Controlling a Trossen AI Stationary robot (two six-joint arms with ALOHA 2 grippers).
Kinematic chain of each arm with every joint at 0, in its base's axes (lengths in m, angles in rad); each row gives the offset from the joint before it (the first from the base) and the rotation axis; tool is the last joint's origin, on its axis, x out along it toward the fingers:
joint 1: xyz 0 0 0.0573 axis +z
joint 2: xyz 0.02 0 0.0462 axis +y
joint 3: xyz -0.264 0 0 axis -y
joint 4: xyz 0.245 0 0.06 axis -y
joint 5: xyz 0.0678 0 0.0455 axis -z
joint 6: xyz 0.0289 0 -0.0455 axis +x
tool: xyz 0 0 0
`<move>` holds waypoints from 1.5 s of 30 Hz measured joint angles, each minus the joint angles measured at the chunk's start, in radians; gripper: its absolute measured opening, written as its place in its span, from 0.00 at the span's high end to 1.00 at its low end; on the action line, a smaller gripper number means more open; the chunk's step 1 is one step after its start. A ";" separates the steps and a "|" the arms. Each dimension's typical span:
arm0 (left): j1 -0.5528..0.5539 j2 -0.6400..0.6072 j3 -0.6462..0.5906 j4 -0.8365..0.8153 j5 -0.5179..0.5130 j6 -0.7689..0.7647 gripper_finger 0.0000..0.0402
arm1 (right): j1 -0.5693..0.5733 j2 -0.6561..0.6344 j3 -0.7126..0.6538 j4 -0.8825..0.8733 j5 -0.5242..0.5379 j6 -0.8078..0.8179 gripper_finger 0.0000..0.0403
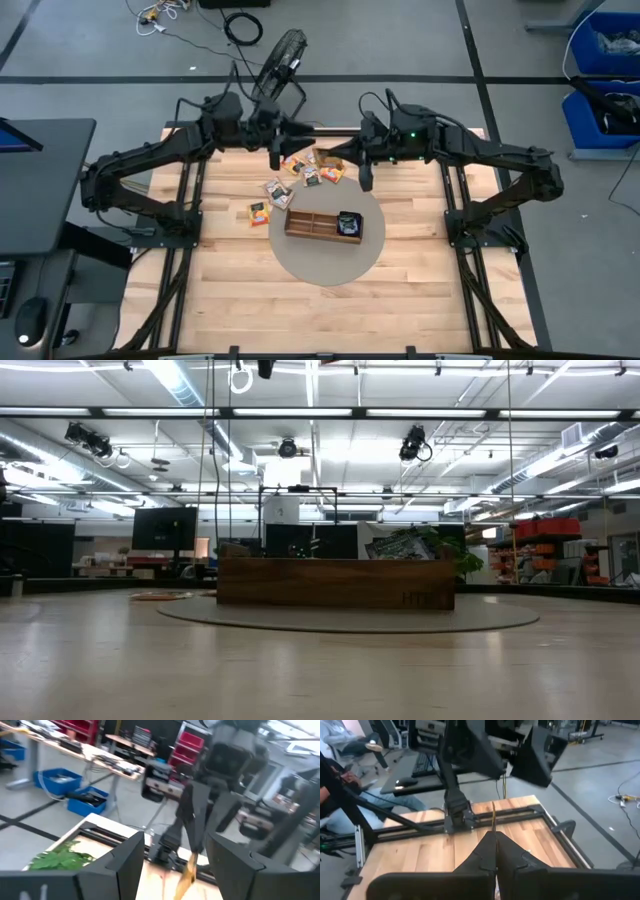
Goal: Pick & Place Tea
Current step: Put the yellow tea bag into the middle section of the wooden organizer
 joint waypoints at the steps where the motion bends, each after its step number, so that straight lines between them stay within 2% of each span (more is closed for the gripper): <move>1: 0.002 0.005 0.000 0.002 0.022 0.004 0.46 | 0.000 0.000 0.000 0.006 0.000 0.000 1.00; 4: 0.000 0.016 0.000 -0.009 0.058 0.008 0.46 | 0.000 0.000 0.000 0.018 -0.004 0.005 1.00; 8: -0.013 0.027 0.001 -0.012 0.056 0.046 0.46 | -0.002 0.000 0.000 0.028 -0.036 0.018 1.00; 20: -0.032 0.043 0.000 -0.028 0.048 0.099 0.48 | -0.003 0.000 0.000 0.040 -0.028 0.035 1.00; 25: -0.033 0.042 0.000 -0.026 0.048 0.139 0.60 | -0.007 0.000 0.000 0.027 -0.025 0.040 1.00; 31: -0.033 0.042 0.000 -0.041 0.049 0.204 0.90 | -0.008 0.000 0.000 0.024 -0.020 0.041 1.00; 33: -0.040 0.042 0.001 -0.061 0.049 0.238 0.97 | -0.008 0.001 0.000 0.020 -0.021 0.041 1.00; 41: -0.054 0.041 0.002 -0.082 0.024 0.275 0.99 | -0.019 0.002 0.000 0.014 -0.028 0.050 1.00; 45: -0.055 0.041 0.002 -0.092 0.016 0.274 0.99 | -0.021 0.002 0.000 0.005 -0.027 0.053 0.97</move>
